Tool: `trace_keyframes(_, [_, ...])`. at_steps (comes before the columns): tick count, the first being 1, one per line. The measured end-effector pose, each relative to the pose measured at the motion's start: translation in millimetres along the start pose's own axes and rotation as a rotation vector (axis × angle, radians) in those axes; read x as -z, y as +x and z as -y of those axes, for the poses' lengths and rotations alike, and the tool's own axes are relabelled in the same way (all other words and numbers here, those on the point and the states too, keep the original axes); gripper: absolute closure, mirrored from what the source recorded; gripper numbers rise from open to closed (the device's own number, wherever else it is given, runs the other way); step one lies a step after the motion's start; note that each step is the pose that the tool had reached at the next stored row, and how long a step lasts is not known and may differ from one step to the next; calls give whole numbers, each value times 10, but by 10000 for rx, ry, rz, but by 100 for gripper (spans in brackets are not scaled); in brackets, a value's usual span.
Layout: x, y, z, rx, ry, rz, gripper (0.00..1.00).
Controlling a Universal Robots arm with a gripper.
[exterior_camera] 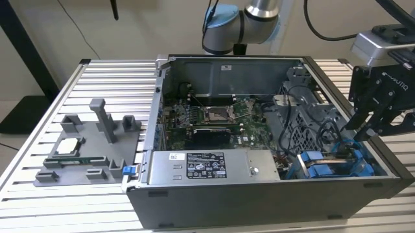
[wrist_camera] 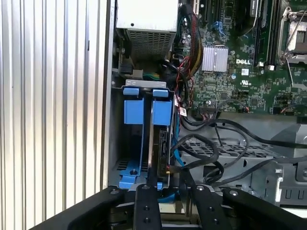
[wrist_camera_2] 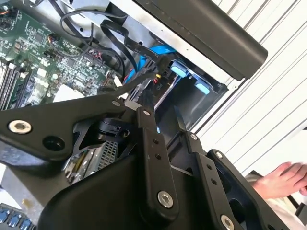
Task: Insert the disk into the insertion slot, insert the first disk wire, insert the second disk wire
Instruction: 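Insert the second disk wire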
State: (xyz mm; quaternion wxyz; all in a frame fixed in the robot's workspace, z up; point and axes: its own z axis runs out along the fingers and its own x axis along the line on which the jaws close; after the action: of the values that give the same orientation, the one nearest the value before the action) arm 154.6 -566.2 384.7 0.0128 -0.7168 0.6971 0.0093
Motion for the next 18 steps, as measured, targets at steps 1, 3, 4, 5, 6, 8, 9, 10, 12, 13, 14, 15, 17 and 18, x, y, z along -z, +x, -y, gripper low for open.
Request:
trace_keyframes(1, [2, 0, 0, 0, 0, -2, 0])
trace_keyframes(3, [2, 0, 1, 0, 1, -2, 0])
trace_keyframes(4, [4, 0, 5, 0, 0, -5, 0])
trace_keyframes(5, [4, 1, 13, -1, 0, -5, 0])
trace_keyframes(6, [3, 1, 25, -1, -5, -3, 0])
trace_keyframes(8, [3, 1, 57, 0, -20, -2, 0])
trace_keyframes(9, [3, 2, 76, -1, -28, -2, 0])
trace_keyframes(10, [3, 3, 94, -1, -37, -1, 0])
trace_keyframes(12, [2, 3, 127, -1, -50, -1, 0])
trace_keyframes(13, [3, 4, 143, -1, -56, -1, 0])
trace_keyframes(14, [3, 4, 159, -2, -63, 0, 0])
trace_keyframes(15, [3, 5, 173, -1, -69, 0, 0])
trace_keyframes(17, [4, 5, 193, -2, -83, 1, 0])
trace_keyframes(18, [5, 6, 204, -3, -92, 0, 0])
